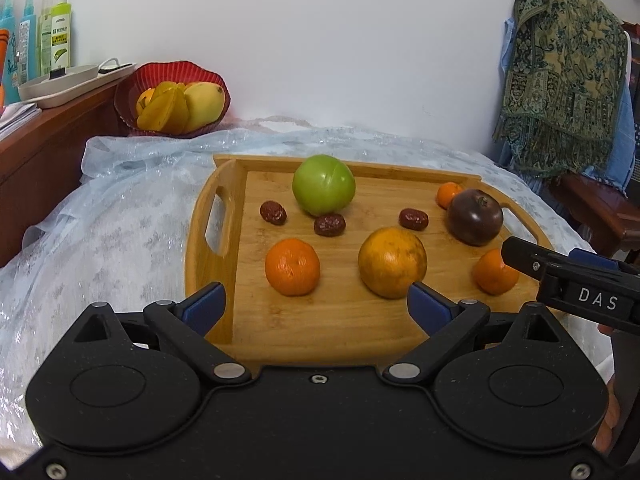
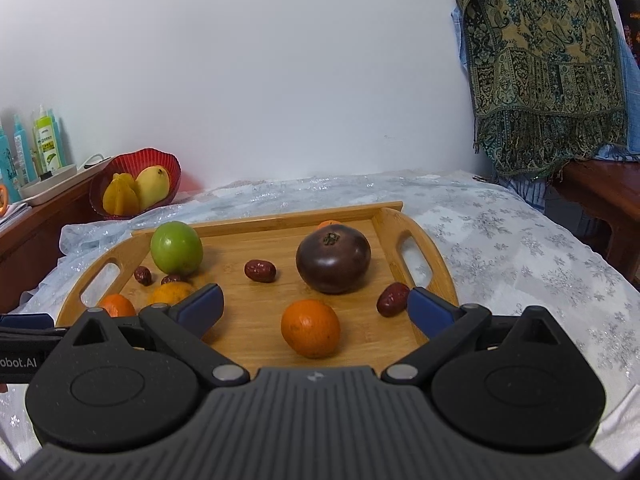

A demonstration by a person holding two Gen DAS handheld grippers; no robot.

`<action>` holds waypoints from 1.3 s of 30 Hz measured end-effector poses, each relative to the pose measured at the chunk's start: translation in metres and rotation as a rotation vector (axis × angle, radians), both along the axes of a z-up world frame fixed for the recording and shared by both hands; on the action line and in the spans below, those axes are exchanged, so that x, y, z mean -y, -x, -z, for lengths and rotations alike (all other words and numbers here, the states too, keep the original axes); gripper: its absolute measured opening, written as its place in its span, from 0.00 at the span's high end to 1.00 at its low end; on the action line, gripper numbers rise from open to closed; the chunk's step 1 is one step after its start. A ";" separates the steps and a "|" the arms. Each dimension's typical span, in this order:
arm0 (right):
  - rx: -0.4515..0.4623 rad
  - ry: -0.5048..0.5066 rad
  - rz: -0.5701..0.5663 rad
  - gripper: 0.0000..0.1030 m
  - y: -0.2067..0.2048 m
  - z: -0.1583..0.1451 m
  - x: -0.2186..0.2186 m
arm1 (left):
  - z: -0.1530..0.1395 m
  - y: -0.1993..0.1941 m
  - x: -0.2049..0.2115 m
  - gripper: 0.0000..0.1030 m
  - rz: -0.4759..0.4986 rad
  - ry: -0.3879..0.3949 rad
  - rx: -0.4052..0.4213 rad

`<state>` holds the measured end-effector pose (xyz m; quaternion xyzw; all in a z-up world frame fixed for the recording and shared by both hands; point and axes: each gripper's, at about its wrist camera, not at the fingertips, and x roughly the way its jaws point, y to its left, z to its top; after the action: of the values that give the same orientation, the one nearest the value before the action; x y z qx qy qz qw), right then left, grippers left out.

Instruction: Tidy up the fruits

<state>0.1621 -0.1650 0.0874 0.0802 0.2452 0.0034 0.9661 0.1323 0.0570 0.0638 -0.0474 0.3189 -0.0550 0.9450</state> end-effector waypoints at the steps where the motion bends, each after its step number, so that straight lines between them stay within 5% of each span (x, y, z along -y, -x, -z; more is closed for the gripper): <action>1: 0.002 0.004 0.001 0.00 0.003 0.001 0.000 | 0.001 0.001 0.000 0.06 0.000 0.000 -0.001; 39: -0.033 0.030 -0.004 0.00 0.054 0.024 -0.014 | 0.028 0.039 0.006 0.05 0.005 -0.015 -0.042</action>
<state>0.1082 -0.1511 0.0635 0.0653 0.2613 0.0004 0.9631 0.0930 0.0507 0.0355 -0.0407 0.3391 -0.0541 0.9383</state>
